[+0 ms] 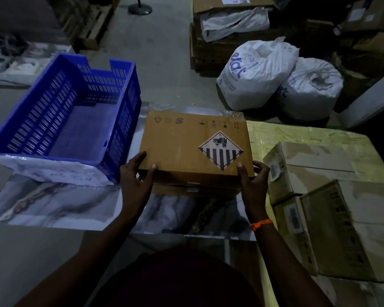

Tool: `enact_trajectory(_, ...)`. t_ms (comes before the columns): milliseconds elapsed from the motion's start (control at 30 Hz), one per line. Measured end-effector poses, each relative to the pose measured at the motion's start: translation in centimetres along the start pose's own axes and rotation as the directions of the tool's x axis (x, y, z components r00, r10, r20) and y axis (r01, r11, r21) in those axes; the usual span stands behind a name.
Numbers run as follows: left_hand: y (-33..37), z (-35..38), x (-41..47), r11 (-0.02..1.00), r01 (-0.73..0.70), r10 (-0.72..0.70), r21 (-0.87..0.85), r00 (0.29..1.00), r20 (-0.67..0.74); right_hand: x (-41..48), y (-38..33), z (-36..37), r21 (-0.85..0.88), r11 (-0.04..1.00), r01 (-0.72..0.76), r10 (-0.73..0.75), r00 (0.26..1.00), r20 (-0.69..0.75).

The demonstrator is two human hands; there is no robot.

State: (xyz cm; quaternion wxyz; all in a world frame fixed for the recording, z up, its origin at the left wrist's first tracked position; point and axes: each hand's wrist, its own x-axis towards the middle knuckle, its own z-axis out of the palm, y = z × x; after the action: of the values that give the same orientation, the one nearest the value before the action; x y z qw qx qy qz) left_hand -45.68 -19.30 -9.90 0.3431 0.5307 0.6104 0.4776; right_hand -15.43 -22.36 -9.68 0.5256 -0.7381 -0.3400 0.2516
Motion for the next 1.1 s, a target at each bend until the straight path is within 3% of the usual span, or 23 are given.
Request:
enact_trajectory(100, -0.7, -0.1, 0.0, 0.994, -0.048, 0.045, 0.097, 0.998, 0.033, 0.0, -0.1, -0.2, -0.075, 0.997, 0.032, -0.031, 0.999, 0.004)
enact_trajectory(200, 0.0, 0.1, 0.9, 0.951, -0.151, 0.13, 0.268, 0.987, 0.094, 0.8, -1.2, 0.5, -0.262, 0.951, 0.167, -0.163, 0.986, 0.036)
enact_trajectory(333, 1.4, 1.1, 3.3, 0.742, -0.411, 0.306, 0.53, 0.911, 0.278, 1.9, -3.7, 3.1, -0.465, 0.722, 0.512, -0.44, 0.859, 0.264)
enact_trajectory(467, 4.0, 3.3, 5.9, 0.636, -0.554, 0.216, 0.537, 0.796, 0.566, 2.5, -5.6, 6.9, -0.51, 0.574, 0.641, -0.302, 0.745, 0.595)
enact_trajectory(567, 4.2, 4.9, 6.7, 0.557, -0.649, 0.2, 0.518, 0.71, 0.675, 2.7, -5.9, 8.4, -0.505, 0.493, 0.708, -0.24, 0.669, 0.704)
enact_trajectory(933, 3.7, 5.4, 7.2, 0.547, -0.659, 0.205, 0.517, 0.704, 0.68, 2.3, -5.6, 8.7, -0.525, 0.477, 0.705, -0.258, 0.683, 0.683)
enact_trajectory(1100, 4.2, 4.5, 8.9, 0.504, -0.698, 0.181, 0.509, 0.661, 0.728, 3.7, -5.6, 8.0, -0.506, 0.444, 0.74, -0.224, 0.638, 0.737)
